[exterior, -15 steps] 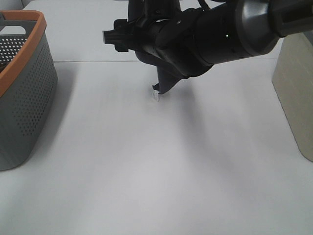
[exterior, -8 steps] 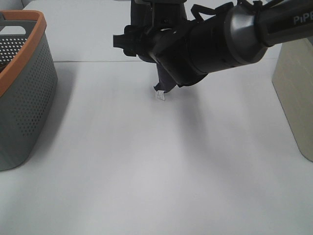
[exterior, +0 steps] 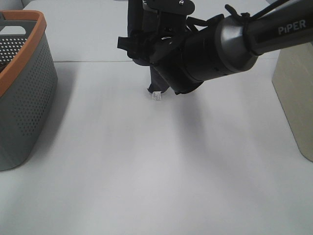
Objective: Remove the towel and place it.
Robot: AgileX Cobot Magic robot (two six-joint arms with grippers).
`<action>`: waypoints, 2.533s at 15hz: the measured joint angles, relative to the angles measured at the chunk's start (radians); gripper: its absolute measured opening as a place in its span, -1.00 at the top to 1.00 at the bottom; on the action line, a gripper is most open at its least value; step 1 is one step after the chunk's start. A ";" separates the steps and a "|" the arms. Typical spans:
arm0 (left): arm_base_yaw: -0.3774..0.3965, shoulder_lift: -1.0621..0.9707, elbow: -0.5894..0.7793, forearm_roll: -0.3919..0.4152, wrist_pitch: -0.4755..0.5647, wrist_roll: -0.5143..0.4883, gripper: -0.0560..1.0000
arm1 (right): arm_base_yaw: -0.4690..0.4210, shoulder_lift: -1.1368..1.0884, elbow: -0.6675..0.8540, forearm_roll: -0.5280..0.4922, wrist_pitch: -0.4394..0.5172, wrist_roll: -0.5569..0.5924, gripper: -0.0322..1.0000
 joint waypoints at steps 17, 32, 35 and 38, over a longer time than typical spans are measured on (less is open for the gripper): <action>0.000 0.000 0.000 0.036 0.023 -0.016 0.89 | 0.000 -0.176 0.034 0.476 0.286 -0.952 0.94; 0.000 0.009 0.000 0.043 0.155 -0.087 0.89 | 0.000 -0.427 0.425 0.269 0.799 -1.171 0.94; 0.000 0.017 0.000 0.044 0.206 -0.087 0.89 | -0.011 -0.430 0.447 0.042 0.822 -1.089 0.94; 0.000 0.018 0.000 0.053 0.211 -0.087 0.89 | -0.136 -0.436 0.450 -0.141 0.946 -0.717 0.94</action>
